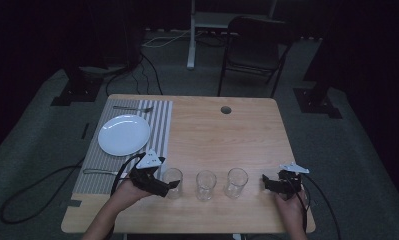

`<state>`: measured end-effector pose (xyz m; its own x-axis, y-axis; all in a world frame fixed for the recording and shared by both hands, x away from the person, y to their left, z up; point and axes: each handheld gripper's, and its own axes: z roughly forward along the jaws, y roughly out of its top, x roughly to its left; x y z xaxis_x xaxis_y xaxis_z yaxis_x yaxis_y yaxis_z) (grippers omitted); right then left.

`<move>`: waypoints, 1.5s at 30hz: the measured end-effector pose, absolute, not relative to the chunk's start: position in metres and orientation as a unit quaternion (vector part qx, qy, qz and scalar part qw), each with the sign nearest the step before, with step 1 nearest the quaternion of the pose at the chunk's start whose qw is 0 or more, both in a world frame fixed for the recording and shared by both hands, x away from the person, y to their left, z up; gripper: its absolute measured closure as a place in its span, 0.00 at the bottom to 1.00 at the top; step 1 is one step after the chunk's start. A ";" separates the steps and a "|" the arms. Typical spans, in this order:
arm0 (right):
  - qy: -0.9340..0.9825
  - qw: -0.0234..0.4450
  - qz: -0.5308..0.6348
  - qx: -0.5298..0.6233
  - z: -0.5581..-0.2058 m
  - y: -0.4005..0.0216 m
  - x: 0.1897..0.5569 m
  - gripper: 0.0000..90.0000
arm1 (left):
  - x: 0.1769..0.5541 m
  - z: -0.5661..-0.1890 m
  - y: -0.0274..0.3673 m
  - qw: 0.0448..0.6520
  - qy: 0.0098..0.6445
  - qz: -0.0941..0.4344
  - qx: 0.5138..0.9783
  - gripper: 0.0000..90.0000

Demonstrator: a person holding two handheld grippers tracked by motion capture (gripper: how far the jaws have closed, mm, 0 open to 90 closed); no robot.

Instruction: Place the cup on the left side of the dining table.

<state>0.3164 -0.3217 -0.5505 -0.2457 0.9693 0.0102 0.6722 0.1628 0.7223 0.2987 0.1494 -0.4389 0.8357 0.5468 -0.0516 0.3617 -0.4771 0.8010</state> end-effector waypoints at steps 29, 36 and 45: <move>0.725 0.237 0.313 0.566 -0.550 -0.322 0.316 0.13 | 0.305 -0.426 0.088 0.421 0.213 0.089 0.877 0.06; 0.724 0.237 0.313 0.566 -0.550 -0.322 0.316 0.13 | 0.308 -0.424 0.072 0.423 0.206 0.080 0.879 0.06; 0.725 0.238 0.313 0.566 -0.551 -0.322 0.316 0.13 | 0.310 -0.425 0.050 0.416 0.194 0.069 0.886 0.06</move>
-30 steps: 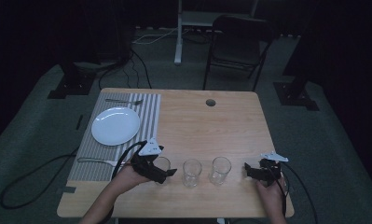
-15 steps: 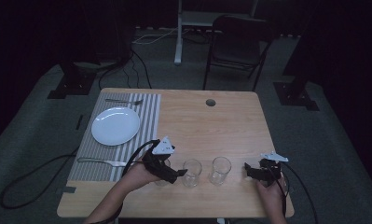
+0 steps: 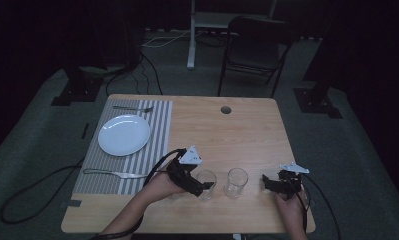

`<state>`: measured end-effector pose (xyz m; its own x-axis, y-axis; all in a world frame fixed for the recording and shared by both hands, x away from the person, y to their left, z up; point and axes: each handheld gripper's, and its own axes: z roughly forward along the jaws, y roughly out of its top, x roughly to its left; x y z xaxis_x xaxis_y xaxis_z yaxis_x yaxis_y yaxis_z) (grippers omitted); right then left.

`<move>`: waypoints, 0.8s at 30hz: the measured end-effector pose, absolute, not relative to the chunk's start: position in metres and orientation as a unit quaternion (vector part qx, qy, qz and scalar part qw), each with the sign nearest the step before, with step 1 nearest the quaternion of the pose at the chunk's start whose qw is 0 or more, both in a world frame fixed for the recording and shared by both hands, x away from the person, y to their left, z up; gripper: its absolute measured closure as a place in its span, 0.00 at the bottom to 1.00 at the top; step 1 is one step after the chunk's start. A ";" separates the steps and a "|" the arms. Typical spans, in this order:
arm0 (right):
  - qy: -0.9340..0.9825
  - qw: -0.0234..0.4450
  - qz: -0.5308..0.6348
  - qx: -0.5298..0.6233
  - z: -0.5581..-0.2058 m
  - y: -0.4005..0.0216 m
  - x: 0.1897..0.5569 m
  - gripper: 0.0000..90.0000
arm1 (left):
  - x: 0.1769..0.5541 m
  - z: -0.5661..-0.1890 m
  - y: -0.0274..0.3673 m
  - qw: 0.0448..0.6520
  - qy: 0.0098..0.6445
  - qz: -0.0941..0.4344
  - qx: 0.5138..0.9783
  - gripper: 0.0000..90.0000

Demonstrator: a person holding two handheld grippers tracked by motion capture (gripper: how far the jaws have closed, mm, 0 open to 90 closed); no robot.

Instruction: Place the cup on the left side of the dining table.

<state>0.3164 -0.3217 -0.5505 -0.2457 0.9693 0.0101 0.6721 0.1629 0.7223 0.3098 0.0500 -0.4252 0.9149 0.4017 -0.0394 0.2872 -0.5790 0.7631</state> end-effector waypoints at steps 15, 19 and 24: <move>0.725 0.237 0.313 0.567 -0.550 -0.322 0.316 0.13 | 0.315 -0.429 0.013 0.399 0.176 0.057 0.898 0.06; 0.725 0.237 0.313 0.567 -0.550 -0.322 0.316 0.13 | 0.317 -0.429 0.002 0.391 0.176 0.054 0.902 0.06; 0.725 0.237 0.313 0.567 -0.550 -0.322 0.316 0.13 | 0.319 -0.430 -0.012 0.379 0.173 0.054 0.908 0.06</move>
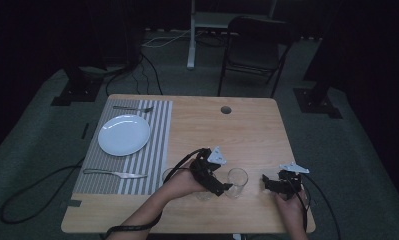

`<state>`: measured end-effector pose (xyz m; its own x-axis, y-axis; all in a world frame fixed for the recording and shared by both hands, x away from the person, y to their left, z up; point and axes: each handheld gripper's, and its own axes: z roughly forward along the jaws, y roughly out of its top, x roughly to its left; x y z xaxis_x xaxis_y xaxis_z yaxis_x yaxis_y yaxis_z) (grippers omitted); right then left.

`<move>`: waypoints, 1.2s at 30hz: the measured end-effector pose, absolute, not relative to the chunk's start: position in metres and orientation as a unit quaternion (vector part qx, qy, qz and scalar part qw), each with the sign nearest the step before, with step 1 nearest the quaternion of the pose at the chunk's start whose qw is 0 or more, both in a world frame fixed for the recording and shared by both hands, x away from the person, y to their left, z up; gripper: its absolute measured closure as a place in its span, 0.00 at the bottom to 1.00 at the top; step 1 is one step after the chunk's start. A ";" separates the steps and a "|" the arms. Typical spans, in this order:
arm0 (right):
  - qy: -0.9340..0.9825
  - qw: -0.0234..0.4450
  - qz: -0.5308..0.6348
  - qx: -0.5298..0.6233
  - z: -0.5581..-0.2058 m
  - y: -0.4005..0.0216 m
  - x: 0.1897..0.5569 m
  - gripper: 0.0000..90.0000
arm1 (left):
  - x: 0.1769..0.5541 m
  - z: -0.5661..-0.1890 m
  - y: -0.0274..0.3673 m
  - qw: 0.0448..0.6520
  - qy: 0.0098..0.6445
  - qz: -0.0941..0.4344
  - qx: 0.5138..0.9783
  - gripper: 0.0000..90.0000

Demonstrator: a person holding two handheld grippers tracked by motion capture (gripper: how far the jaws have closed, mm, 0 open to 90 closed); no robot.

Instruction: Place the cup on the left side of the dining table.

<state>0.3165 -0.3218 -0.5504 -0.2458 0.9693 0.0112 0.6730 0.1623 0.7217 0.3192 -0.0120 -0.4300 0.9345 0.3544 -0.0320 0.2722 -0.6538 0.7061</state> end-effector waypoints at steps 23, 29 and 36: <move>0.725 0.237 0.312 0.566 -0.550 -0.322 0.316 0.13 | 0.326 -0.435 -0.056 0.323 0.169 0.046 0.930 0.06; 0.725 0.237 0.312 0.566 -0.550 -0.322 0.316 0.13 | 0.326 -0.435 -0.064 0.298 0.168 0.048 0.938 0.09; 0.725 0.237 0.312 0.566 -0.550 -0.322 0.316 0.13 | 0.329 -0.440 -0.073 0.263 0.178 0.050 0.947 0.15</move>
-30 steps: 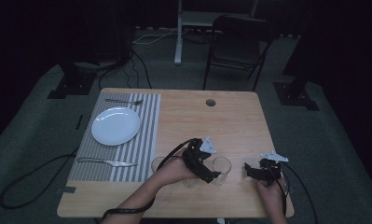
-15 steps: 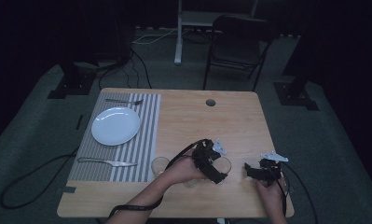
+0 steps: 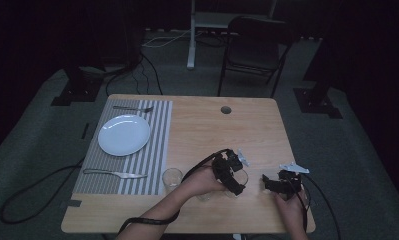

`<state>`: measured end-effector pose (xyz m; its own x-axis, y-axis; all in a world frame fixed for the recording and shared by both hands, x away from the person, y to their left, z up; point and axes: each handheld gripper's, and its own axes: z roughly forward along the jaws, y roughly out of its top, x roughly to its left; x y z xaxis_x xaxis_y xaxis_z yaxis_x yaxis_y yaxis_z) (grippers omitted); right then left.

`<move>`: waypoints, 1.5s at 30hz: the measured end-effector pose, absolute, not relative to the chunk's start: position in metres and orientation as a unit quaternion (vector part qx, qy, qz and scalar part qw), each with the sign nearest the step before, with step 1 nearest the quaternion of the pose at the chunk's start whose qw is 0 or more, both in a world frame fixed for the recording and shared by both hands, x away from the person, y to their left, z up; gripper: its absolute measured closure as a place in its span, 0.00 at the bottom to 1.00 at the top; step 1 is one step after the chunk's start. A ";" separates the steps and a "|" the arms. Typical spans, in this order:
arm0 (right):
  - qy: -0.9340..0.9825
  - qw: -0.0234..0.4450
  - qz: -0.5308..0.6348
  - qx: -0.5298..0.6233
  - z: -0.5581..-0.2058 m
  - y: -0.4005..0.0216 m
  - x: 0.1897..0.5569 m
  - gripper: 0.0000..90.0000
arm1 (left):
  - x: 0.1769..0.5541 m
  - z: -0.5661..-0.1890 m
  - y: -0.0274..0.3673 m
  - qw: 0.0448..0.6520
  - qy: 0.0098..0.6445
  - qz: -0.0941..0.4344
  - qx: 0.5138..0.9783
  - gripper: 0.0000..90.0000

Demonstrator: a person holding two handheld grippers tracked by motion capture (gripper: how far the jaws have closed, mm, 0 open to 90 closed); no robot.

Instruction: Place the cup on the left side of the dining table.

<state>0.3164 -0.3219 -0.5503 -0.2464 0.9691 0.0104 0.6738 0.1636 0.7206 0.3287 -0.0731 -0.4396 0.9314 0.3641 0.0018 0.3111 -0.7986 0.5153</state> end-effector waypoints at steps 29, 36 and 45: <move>0.725 0.237 0.312 0.566 -0.550 -0.322 0.316 0.13 | 0.330 -0.444 -0.082 0.249 0.164 0.045 0.953 0.32; 0.725 0.237 0.312 0.566 -0.550 -0.322 0.316 0.13 | 0.332 -0.443 -0.082 0.252 0.169 0.045 0.952 0.32; 0.725 0.237 0.313 0.567 -0.550 -0.322 0.316 0.13 | 0.338 -0.434 -0.077 0.259 0.180 0.052 0.948 0.32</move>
<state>0.3164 -0.3218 -0.5504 -0.2461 0.9692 0.0110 0.6733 0.1628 0.7212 0.3384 -0.0772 -0.4343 0.9299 0.3679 0.0059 0.3138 -0.8014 0.5092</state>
